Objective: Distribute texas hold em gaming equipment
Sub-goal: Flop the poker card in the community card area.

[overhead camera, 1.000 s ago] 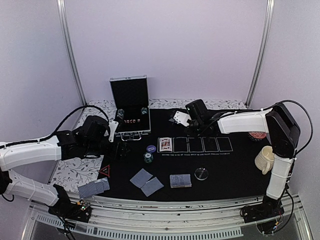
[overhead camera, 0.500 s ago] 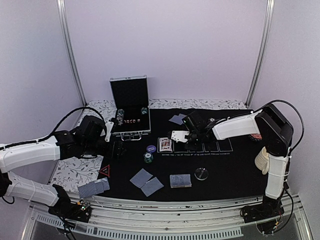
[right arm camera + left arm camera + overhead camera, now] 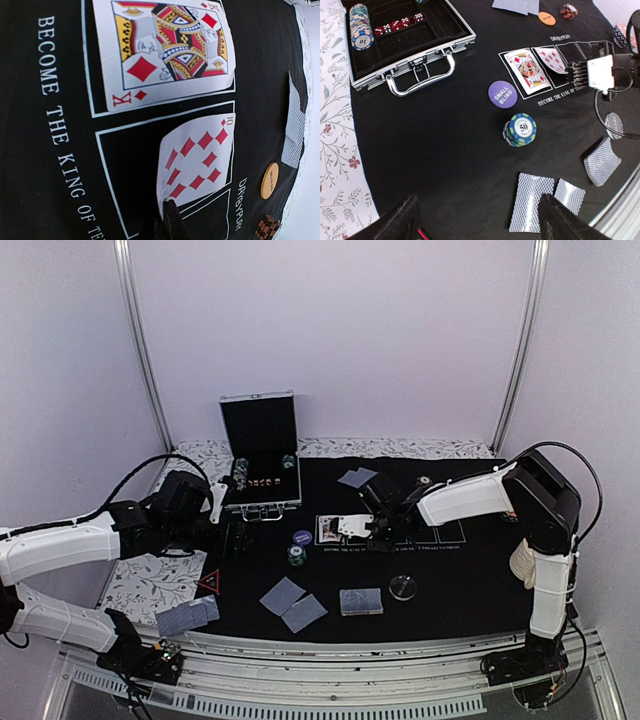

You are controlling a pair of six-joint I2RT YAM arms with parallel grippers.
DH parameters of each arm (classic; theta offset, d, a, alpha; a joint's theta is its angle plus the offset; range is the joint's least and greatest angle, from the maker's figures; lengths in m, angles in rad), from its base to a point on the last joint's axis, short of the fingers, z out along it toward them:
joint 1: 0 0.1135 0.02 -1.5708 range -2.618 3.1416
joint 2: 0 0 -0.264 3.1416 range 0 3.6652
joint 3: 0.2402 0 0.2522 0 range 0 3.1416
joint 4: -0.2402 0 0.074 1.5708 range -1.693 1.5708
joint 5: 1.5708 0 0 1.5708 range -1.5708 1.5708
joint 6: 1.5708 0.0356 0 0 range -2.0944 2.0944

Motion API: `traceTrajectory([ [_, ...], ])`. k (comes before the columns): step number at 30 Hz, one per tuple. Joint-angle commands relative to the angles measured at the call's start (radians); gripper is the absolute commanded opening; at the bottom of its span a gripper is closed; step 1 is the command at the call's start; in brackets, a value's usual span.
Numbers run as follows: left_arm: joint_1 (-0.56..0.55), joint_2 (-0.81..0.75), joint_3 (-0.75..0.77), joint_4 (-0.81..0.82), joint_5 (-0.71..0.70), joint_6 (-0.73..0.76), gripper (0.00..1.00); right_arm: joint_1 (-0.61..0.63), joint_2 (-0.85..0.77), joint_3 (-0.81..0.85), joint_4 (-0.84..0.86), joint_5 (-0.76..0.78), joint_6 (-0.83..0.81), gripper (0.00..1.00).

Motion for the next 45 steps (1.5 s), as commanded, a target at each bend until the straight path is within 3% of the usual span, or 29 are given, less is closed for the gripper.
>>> traceTrajectory([
  [1,0.015,0.006,-0.003,-0.021,0.01,-0.002,0.83,0.02,-0.027,-0.023,-0.033,-0.05,-0.02,0.03],
  [6,0.016,-0.002,-0.01,-0.022,0.011,-0.002,0.84,0.021,-0.026,-0.024,-0.044,-0.022,-0.029,0.05],
  [10,0.018,-0.002,-0.009,-0.025,0.016,-0.002,0.84,0.023,-0.022,-0.025,-0.051,0.017,-0.044,0.16],
  [11,0.018,-0.002,-0.009,-0.025,0.022,-0.003,0.84,0.026,-0.021,-0.025,-0.051,0.031,-0.05,0.24],
  [15,0.022,-0.007,-0.004,-0.038,0.037,-0.018,0.84,0.046,-0.02,-0.025,-0.066,0.087,-0.068,0.37],
  [21,0.021,-0.021,0.186,-0.284,0.095,-0.031,0.88,0.07,-0.098,-0.052,-0.08,0.073,-0.036,0.51],
  [24,-0.004,-0.051,0.282,-0.394,0.054,0.019,0.95,0.07,-0.184,-0.071,-0.056,0.018,0.007,0.59],
  [30,-0.147,-0.039,0.489,-0.64,-0.238,0.213,0.96,0.07,-0.31,-0.096,-0.041,-0.027,0.063,0.8],
  [32,-0.157,-0.04,0.501,-0.642,-0.173,0.312,0.97,0.07,-0.329,-0.096,-0.043,-0.03,0.086,0.86],
  [34,-0.177,-0.03,0.515,-0.64,-0.12,0.414,0.97,0.07,-0.342,-0.098,-0.049,-0.042,0.099,1.0],
  [39,-0.214,0.049,0.429,-0.77,-0.112,0.673,0.98,0.072,-0.353,-0.106,-0.069,-0.056,0.12,0.99],
  [42,-0.217,0.113,0.344,-0.89,-0.132,0.669,0.98,0.077,-0.365,-0.093,-0.063,-0.032,0.141,0.99],
  [45,-0.216,0.076,0.267,-0.888,-0.09,0.684,0.98,0.077,-0.399,-0.065,-0.065,-0.078,0.225,0.99],
])
